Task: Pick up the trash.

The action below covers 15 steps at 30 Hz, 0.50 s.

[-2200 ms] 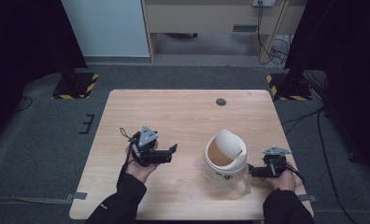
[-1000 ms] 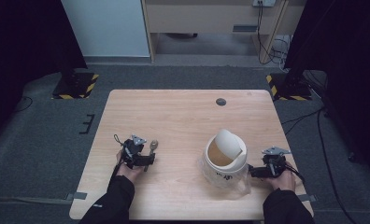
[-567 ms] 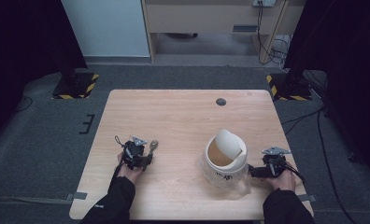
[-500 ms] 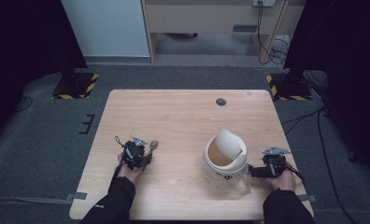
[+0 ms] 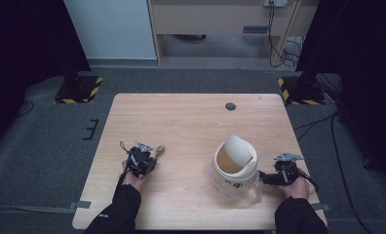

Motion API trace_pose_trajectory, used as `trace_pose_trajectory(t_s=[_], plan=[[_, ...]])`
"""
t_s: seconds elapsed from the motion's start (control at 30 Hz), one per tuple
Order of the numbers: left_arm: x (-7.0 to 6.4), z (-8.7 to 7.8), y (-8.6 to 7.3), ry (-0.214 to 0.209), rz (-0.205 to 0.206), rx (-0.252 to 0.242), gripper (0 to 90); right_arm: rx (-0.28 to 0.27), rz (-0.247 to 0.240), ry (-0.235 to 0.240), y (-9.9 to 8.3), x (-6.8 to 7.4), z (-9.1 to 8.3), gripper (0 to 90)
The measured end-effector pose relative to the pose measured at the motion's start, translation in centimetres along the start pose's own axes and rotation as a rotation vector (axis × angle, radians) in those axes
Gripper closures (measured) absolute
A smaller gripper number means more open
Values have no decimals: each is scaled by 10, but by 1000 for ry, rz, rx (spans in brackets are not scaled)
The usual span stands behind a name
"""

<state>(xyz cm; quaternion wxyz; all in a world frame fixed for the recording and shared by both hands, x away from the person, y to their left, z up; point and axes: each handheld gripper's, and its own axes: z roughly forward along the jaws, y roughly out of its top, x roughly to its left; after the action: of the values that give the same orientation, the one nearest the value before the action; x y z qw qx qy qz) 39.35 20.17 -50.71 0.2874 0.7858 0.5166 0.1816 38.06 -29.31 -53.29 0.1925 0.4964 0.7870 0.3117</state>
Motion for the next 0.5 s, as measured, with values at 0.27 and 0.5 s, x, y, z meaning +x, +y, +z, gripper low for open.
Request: trace_pose_trajectory(t_s=[0.27, 0.5], plan=[[2, -25, 8, -45, -39, -117, 786, 11, -8, -5, 2, 0, -3, 165], [1, -52, 14, -82, -48, -239, 786, -51, 14, -26, 6, -5, -9, 170]])
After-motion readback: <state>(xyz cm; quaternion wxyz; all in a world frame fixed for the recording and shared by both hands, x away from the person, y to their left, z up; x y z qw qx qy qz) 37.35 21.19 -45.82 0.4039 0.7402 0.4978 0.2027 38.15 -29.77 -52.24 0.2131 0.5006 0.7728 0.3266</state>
